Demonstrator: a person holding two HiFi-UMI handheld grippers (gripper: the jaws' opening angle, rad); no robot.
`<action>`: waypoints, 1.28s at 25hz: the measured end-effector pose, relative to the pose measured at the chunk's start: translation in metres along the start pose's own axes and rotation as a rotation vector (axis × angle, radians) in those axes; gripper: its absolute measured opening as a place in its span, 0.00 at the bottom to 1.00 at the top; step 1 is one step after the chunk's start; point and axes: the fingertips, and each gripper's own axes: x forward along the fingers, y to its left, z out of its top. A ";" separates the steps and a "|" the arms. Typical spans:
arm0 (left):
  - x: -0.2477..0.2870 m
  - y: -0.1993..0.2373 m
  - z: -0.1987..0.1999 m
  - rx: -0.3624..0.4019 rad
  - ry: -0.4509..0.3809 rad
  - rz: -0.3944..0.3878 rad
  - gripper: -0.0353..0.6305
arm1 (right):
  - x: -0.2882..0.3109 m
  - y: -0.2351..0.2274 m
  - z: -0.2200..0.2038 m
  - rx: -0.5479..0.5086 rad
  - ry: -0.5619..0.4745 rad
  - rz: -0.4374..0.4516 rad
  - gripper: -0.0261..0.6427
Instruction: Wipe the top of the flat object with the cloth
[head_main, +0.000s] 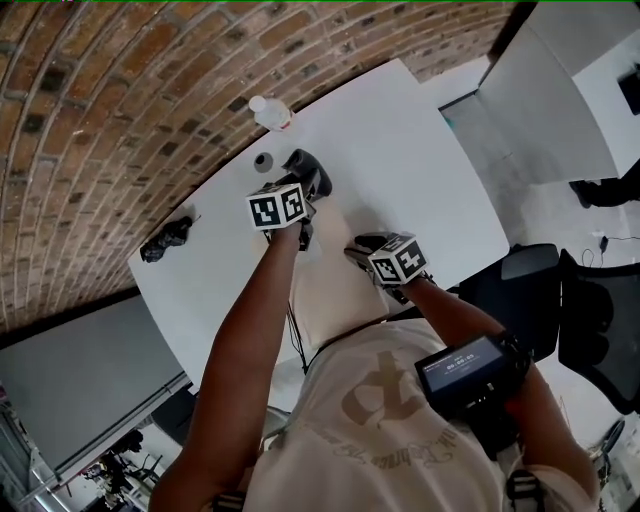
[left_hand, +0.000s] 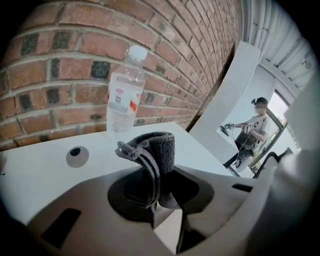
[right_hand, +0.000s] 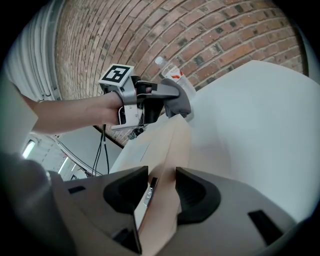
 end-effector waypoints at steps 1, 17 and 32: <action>0.004 0.000 -0.004 0.000 0.028 0.006 0.20 | 0.000 0.000 0.000 -0.001 0.002 -0.001 0.31; -0.015 0.032 -0.047 0.088 0.278 0.091 0.20 | 0.000 -0.003 -0.005 -0.022 0.042 -0.055 0.31; -0.068 0.094 -0.077 0.119 0.318 0.180 0.20 | -0.001 -0.004 -0.006 -0.048 0.057 -0.098 0.31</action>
